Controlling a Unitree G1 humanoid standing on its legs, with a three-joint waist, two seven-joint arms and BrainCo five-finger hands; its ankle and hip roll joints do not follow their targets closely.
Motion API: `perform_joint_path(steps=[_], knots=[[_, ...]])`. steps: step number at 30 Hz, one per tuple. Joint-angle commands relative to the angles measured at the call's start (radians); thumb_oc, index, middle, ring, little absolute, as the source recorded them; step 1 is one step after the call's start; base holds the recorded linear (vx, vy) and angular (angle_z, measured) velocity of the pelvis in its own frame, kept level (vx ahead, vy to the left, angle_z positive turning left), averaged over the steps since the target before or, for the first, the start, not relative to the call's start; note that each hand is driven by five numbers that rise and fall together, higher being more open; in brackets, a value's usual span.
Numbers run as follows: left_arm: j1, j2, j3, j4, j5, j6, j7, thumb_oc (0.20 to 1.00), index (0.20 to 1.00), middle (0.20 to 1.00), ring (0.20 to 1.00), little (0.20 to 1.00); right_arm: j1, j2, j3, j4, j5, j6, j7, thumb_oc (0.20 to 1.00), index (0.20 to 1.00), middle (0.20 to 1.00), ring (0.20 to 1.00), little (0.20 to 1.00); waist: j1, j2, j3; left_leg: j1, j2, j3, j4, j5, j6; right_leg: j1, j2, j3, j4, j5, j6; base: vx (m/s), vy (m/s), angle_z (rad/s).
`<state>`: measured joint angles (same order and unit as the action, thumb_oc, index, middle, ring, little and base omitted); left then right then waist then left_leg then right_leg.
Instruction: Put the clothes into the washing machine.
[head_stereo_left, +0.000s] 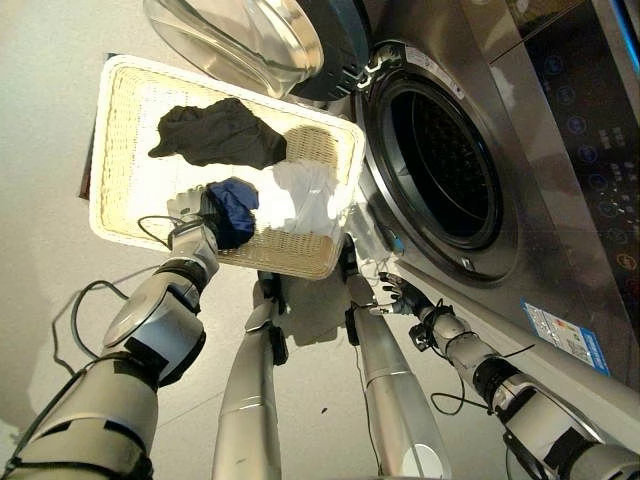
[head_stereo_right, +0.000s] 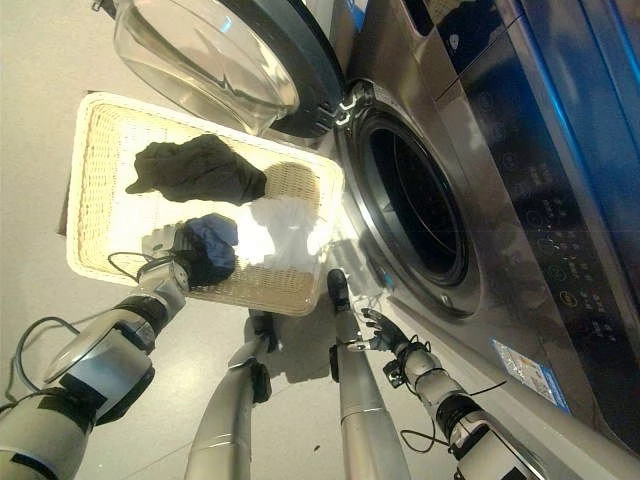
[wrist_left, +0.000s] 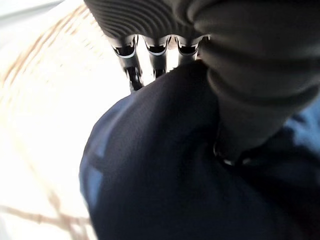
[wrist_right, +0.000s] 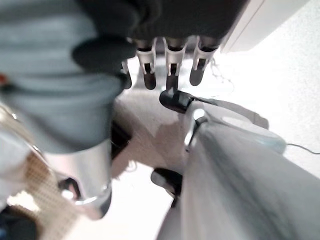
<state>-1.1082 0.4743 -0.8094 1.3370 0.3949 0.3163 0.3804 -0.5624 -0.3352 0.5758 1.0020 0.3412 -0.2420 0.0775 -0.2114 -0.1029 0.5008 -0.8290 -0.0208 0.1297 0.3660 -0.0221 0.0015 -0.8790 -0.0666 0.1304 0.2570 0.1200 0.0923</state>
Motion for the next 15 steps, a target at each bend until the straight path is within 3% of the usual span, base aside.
perform_joint_path(steps=[1, 6, 7, 10, 13, 14, 15], knots=[[0.097, -0.067, 0.013, 0.035, 0.154, 0.064, -0.104, 0.200, 0.200, 0.200, 0.200, 0.200, 0.016, -0.027, 0.033, -0.052, 0.046, -0.054, -0.005, 1.000, 1.000, 1.000, 1.000, 1.000, -0.013, -0.005, 0.019, 0.000, -0.089, -0.011, 0.086, -0.076, 0.002, 0.019, 0.061, -0.052, -0.060, 0.045, -0.008, 0.00, 0.000, 0.00], [0.099, -0.088, -0.011, 0.025, 0.144, 0.075, -0.082, 0.200, 0.200, 0.200, 0.200, 0.200, 0.012, -0.019, 0.028, -0.055, 0.063, -0.074, -0.014, 1.000, 1.000, 1.000, 1.000, 1.000, -0.014, -0.007, 0.019, 0.004, -0.090, -0.017, 0.072, -0.072, 0.003, 0.019, 0.063, -0.052, -0.064, 0.048, -0.006, 0.00, 0.000, 0.00], [0.101, -0.091, -0.009, 0.023, 0.064, 0.062, -0.057, 0.200, 0.200, 0.200, 0.200, 0.200, 0.011, -0.017, 0.026, -0.059, 0.066, -0.087, -0.015, 1.000, 1.000, 1.000, 1.000, 1.000, -0.013, -0.008, 0.019, 0.011, -0.091, -0.019, 0.060, -0.066, 0.003, 0.025, 0.065, -0.052, -0.068, 0.050, -0.007, -0.03, -0.021, 0.02], [0.105, -0.094, 0.052, 0.036, -0.200, -0.043, 0.014, 0.200, 0.200, 0.200, 0.200, 0.200, 0.012, -0.013, 0.021, -0.088, 0.086, -0.117, -0.027, 1.000, 1.000, 1.000, 1.000, 1.000, -0.008, -0.005, 0.019, 0.029, -0.093, -0.021, 0.035, -0.046, 0.002, 0.040, 0.068, -0.054, -0.073, 0.052, -0.007, -0.01, -0.009, 0.01], [0.108, -0.088, 0.103, 0.042, -0.291, -0.103, 0.050, 0.213, 0.213, 0.213, 0.213, 0.213, 0.014, -0.016, 0.015, -0.117, 0.094, -0.129, -0.037, 1.000, 1.000, 1.000, 1.000, 1.000, -0.005, -0.002, 0.019, 0.038, -0.093, -0.020, 0.028, -0.040, 0.000, 0.048, 0.066, -0.057, -0.074, 0.050, -0.007, -0.01, -0.010, 0.01], [0.123, -0.062, 0.191, 0.036, -0.426, -0.216, 0.102, 0.200, 0.200, 0.200, 0.200, 0.200, 0.021, -0.030, 0.004, -0.196, 0.110, -0.133, -0.065, 1.000, 1.000, 1.000, 1.000, 1.000, 0.003, 0.007, 0.019, 0.054, -0.095, -0.024, 0.021, -0.034, -0.004, 0.063, 0.062, -0.065, -0.075, 0.045, -0.008, -0.04, -0.040, 0.03], [0.134, -0.050, 0.214, 0.021, -0.475, -0.249, 0.127, 0.200, 0.200, 0.200, 0.200, 0.200, 0.026, -0.038, -0.003, -0.234, 0.117, -0.126, -0.076, 1.000, 1.000, 1.000, 1.000, 1.000, 0.007, 0.013, 0.019, 0.061, -0.096, -0.027, 0.020, -0.032, -0.006, 0.070, 0.059, -0.069, -0.074, 0.042, -0.009, -0.04, -0.048, 0.04]])
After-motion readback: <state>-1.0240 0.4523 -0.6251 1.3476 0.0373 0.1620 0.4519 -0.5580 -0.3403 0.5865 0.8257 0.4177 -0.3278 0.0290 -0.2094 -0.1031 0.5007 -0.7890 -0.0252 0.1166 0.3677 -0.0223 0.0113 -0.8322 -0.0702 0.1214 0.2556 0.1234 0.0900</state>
